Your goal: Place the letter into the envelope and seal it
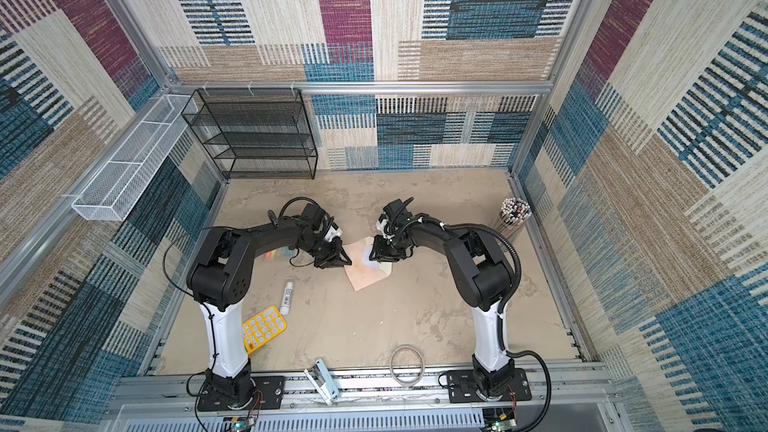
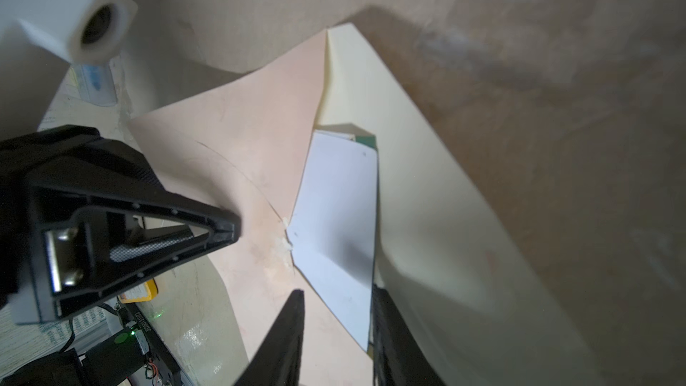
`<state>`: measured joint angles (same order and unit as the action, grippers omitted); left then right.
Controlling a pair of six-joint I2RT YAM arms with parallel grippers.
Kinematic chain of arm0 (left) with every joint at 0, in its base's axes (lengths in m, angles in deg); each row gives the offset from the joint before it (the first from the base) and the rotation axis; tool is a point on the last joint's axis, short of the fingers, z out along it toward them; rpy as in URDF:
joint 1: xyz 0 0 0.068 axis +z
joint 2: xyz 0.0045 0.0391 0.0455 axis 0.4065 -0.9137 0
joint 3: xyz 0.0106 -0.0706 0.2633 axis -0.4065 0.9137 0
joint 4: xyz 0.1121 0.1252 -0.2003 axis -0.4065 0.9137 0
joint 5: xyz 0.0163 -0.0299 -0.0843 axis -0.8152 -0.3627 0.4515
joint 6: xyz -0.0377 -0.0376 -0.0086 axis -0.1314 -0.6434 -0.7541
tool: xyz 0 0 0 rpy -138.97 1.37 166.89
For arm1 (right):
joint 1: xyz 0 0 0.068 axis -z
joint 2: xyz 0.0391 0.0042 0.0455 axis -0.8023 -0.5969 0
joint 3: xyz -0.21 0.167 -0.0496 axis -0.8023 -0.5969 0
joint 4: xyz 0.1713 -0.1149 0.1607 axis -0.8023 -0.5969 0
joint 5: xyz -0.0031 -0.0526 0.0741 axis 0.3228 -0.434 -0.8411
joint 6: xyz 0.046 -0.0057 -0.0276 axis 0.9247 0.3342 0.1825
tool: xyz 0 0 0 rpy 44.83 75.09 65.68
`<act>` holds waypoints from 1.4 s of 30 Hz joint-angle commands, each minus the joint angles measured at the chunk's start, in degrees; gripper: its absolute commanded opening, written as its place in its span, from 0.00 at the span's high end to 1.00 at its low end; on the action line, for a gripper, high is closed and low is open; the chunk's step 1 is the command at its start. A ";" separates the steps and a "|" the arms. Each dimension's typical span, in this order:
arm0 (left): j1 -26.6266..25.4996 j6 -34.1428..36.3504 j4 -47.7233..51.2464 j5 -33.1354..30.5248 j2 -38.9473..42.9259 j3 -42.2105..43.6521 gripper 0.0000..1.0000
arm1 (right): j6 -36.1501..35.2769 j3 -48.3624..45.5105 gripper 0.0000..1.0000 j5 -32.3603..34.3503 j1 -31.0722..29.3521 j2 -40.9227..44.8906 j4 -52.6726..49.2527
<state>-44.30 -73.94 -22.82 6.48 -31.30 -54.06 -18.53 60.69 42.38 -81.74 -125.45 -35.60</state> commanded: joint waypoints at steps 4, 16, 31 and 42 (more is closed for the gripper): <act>-0.03 1.43 2.29 -3.49 -0.62 0.77 0.88 | 0.09 0.79 0.78 -0.49 0.16 -0.80 2.06; -0.07 3.06 2.46 -1.89 -0.83 0.93 0.90 | -1.17 4.99 0.58 1.72 2.11 -2.56 -0.16; 0.10 4.56 1.91 2.79 -3.07 -0.05 0.97 | -1.79 2.92 0.58 -7.64 3.35 -5.27 3.79; 0.31 5.31 3.76 0.69 -1.74 -0.31 0.97 | -2.77 1.94 0.59 -5.12 3.42 -1.13 3.64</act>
<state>-44.04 -70.60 -21.81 12.18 -33.22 -54.49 -20.96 62.94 35.56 -78.37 -127.66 -31.56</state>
